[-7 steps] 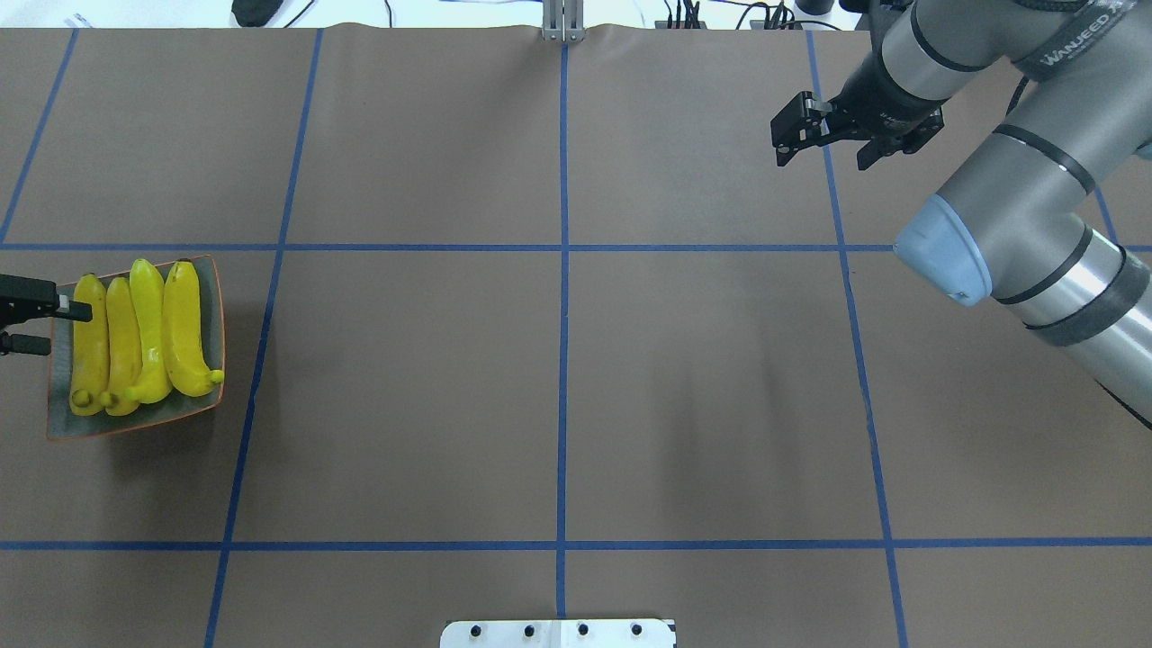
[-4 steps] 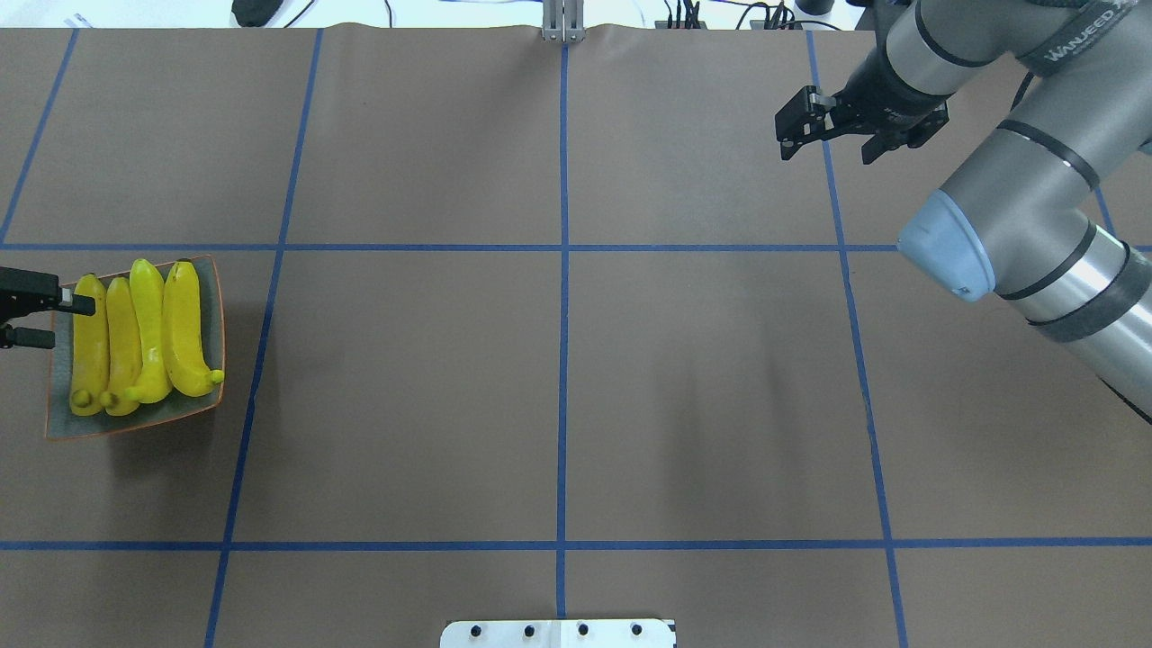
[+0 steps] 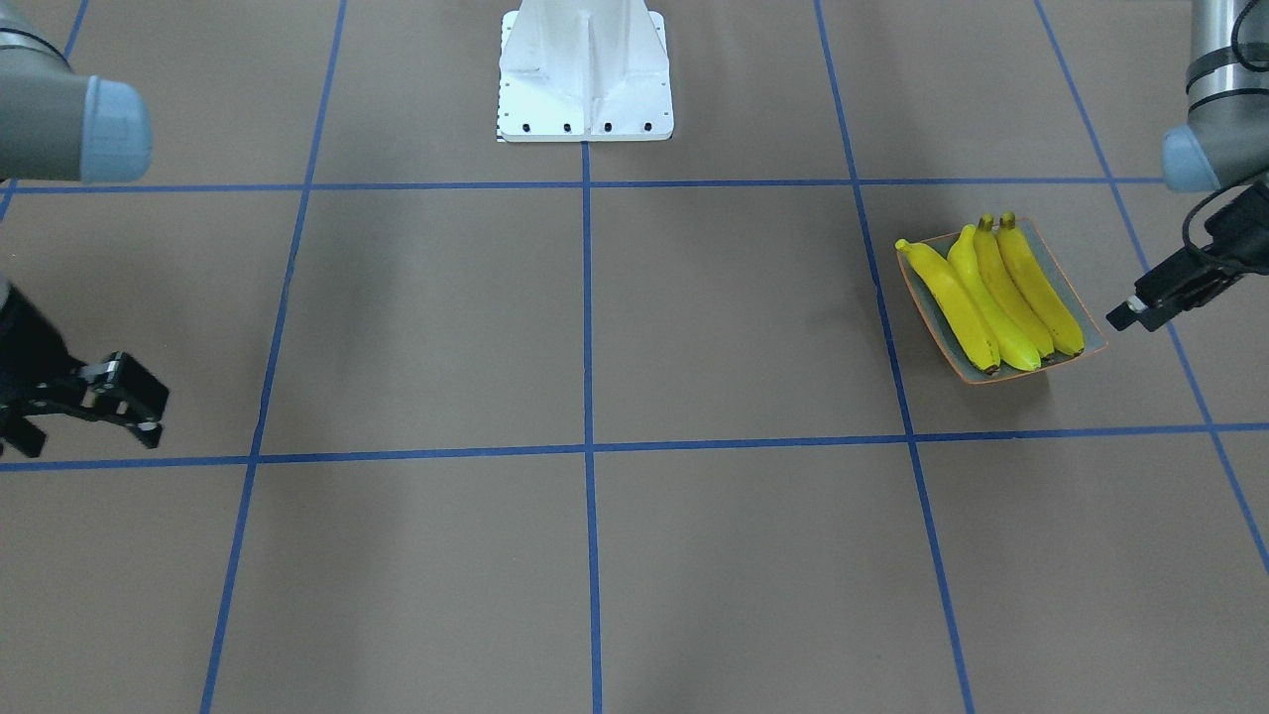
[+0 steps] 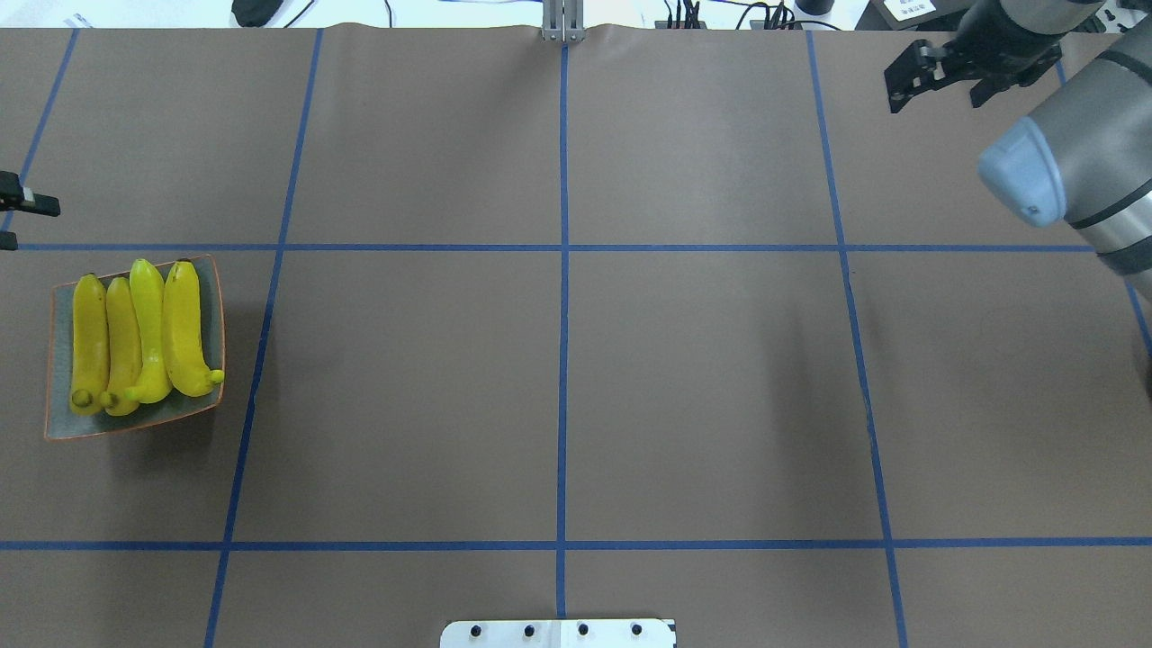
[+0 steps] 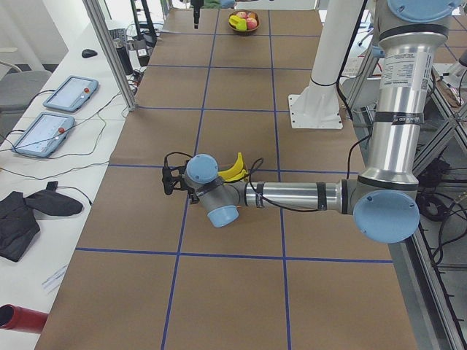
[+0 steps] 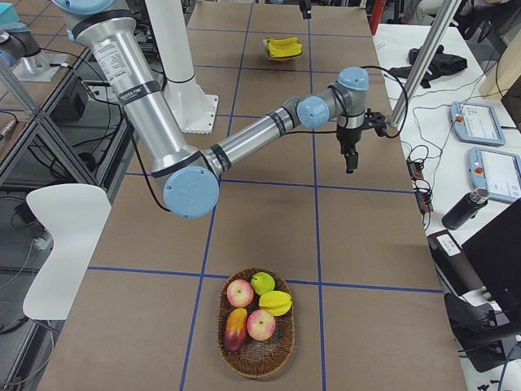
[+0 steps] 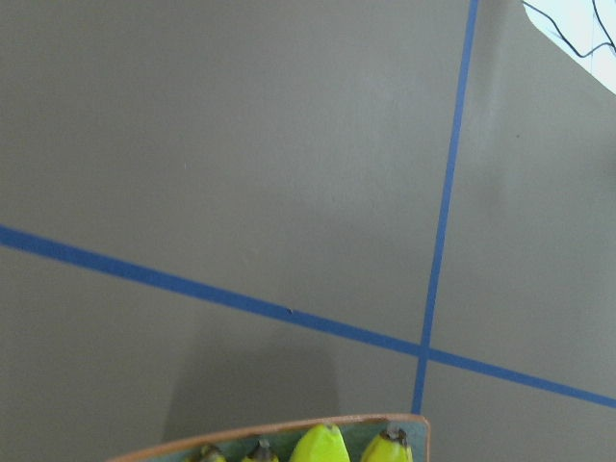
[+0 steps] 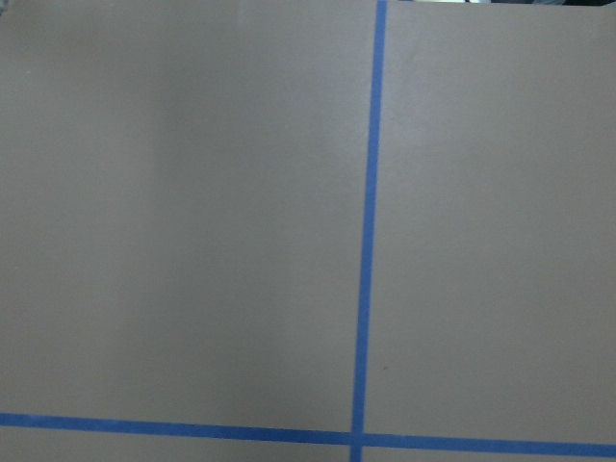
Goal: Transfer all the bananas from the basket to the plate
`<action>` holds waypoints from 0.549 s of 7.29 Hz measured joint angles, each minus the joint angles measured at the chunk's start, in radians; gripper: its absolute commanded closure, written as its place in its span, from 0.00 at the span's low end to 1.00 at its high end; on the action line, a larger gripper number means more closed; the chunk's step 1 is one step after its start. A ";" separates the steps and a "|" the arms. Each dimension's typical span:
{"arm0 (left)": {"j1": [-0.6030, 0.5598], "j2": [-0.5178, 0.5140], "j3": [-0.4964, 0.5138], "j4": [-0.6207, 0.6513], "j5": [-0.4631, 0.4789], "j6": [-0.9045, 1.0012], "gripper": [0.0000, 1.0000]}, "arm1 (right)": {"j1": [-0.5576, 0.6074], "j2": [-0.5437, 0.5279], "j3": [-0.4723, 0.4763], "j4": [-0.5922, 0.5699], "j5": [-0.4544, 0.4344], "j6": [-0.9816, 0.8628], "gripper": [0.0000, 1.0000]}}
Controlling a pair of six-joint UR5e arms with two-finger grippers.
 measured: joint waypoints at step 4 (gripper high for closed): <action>-0.115 -0.115 0.000 0.399 0.089 0.438 0.01 | 0.179 -0.189 -0.009 -0.086 0.054 -0.263 0.00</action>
